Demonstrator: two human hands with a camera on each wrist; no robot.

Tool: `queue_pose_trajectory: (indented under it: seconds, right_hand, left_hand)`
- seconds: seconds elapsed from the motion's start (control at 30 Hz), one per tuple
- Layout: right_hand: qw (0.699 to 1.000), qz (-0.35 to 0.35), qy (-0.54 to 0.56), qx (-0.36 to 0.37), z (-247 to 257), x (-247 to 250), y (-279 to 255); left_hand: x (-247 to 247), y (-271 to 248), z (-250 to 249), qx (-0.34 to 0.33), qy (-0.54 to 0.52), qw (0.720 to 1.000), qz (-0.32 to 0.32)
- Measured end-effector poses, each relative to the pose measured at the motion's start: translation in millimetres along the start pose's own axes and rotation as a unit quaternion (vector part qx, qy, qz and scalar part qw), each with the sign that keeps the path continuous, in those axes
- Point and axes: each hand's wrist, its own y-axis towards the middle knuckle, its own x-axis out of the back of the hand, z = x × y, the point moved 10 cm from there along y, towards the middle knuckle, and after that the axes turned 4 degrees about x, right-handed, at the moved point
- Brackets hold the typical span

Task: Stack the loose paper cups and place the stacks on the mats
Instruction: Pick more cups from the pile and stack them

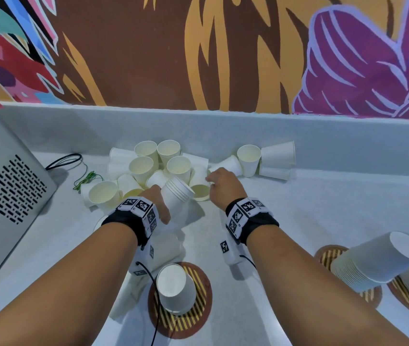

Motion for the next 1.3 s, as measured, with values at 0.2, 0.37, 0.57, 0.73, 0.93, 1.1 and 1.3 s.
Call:
queue_pose_trajectory:
  seconds: [0.2, 0.37, 0.57, 0.73, 0.93, 1.1, 1.3]
  right_hand:
    - [0.994, 0.098, -0.056, -0.012, -2, -43, -7]
    - [0.986, 0.148, -0.066, -0.049, -8, -64, -1]
    - [0.992, -0.112, 0.039, -0.036, 1, 22, 10]
    - [0.975, -0.177, 0.116, -0.067, -2, 70, 9]
    - [0.989, -0.034, 0.141, -0.043, 14, 32, 6]
    - [0.982, -0.08, 0.143, -0.093, -22, 29, 8]
    - [0.986, -0.014, 0.028, -0.166, -68, 0, 18]
  left_hand:
    - [-1, 0, -4, -0.002, -0.006, 1.0, -0.004]
    - [2, -2, 5, 0.007, -0.002, 1.0, 0.004]
    - [8, -2, 5, -0.004, 0.001, 1.0, 0.001]
    - [7, -3, -15, -0.021, -0.041, 0.999, -0.004]
    - [15, -8, -49, -0.114, -0.09, 0.989, -0.029]
    - [17, -8, -47, -0.086, -0.041, 0.995, -0.029]
    - [16, 0, -43, -0.068, -0.04, 0.997, -0.027]
